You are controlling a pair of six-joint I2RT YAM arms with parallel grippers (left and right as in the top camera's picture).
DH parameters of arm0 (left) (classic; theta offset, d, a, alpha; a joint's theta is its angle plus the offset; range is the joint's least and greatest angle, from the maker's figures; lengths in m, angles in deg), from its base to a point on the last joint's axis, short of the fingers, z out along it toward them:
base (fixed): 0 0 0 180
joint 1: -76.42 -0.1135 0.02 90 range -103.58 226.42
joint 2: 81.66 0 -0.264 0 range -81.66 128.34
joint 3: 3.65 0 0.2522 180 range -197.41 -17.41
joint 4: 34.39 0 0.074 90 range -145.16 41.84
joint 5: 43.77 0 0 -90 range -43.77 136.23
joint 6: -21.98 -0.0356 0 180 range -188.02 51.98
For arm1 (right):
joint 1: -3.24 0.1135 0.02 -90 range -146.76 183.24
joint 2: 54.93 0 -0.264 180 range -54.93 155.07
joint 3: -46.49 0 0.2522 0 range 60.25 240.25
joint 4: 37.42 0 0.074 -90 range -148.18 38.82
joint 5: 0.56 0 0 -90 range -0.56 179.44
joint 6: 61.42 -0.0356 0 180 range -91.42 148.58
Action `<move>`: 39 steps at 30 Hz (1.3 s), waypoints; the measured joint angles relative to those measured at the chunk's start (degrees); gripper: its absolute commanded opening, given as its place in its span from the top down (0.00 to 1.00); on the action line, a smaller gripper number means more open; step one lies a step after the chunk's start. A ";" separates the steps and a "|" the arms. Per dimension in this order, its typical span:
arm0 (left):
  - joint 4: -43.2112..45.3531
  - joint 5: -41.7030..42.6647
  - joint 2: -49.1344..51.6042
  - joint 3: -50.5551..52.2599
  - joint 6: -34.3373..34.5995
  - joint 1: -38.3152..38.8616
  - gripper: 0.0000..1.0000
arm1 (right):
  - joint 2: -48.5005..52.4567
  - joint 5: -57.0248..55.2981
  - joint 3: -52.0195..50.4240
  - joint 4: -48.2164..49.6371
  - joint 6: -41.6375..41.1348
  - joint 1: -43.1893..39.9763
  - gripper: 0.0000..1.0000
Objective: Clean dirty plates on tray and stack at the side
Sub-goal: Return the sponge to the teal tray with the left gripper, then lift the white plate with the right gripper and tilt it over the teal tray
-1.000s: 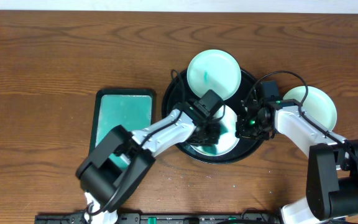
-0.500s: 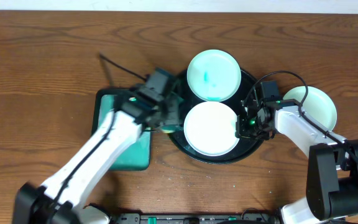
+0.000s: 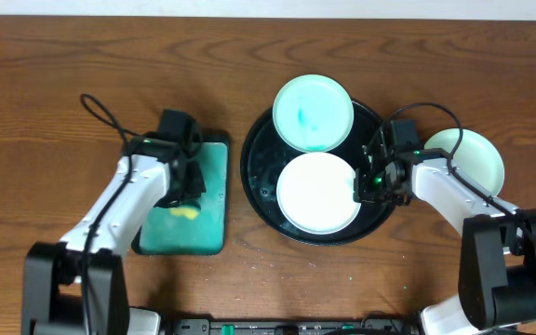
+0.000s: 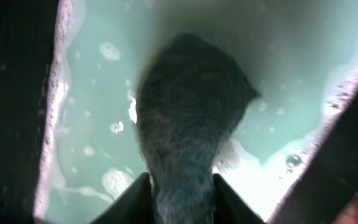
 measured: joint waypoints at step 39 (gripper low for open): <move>-9.97 11.41 -60.41 -0.87 -1.64 -2.80 0.20 | -4.42 -54.75 15.98 47.30 37.68 53.68 0.99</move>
